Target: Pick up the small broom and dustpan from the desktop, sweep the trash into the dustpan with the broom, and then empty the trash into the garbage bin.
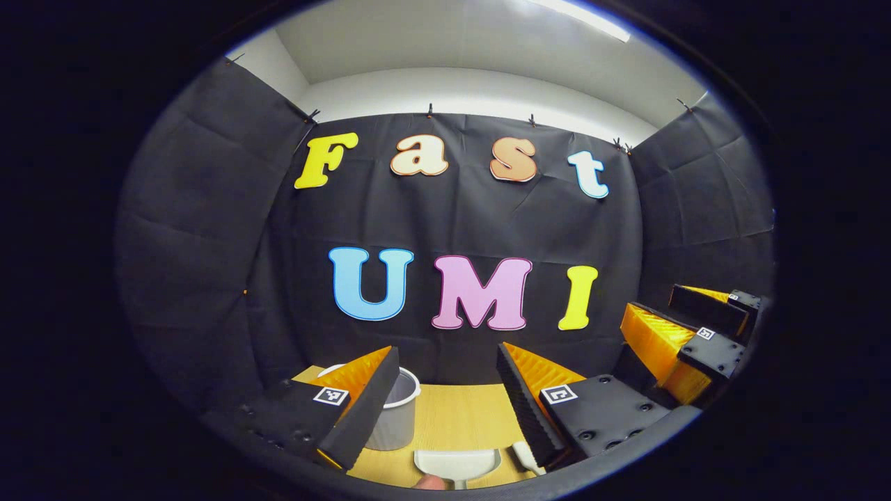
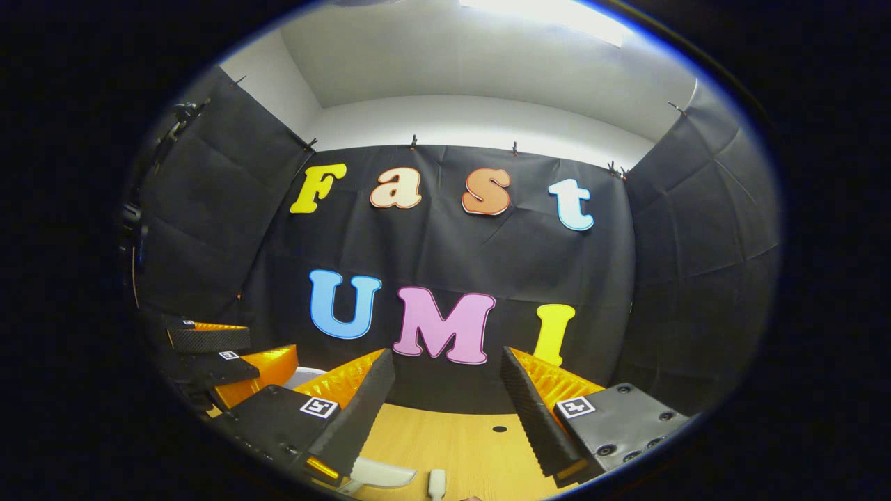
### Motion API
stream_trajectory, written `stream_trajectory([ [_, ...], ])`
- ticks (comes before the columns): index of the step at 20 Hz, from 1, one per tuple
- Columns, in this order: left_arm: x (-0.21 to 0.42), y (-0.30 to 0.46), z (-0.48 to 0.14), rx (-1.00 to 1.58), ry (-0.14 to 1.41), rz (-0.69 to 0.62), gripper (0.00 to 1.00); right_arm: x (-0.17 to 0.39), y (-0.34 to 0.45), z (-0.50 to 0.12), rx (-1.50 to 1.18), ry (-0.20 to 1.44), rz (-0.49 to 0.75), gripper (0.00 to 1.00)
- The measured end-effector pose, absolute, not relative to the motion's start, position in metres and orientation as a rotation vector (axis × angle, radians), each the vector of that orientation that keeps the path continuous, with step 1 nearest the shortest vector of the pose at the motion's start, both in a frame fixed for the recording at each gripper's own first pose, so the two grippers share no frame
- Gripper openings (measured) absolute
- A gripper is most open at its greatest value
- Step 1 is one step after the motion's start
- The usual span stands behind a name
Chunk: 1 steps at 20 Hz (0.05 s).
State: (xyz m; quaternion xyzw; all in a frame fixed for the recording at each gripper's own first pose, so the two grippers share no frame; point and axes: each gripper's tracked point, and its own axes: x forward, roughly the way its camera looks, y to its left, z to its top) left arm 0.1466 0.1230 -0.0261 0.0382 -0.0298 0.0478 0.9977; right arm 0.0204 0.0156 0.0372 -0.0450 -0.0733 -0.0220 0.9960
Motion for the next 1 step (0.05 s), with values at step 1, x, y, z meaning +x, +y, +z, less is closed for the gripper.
stream_trajectory([
  [1, 0.1467, 0.1240, -0.0246, 0.081, -0.067, 0.101, 0.82, 0.0217, 0.0151, 0.0357, -0.087, -0.143, -0.042, 0.98],
])
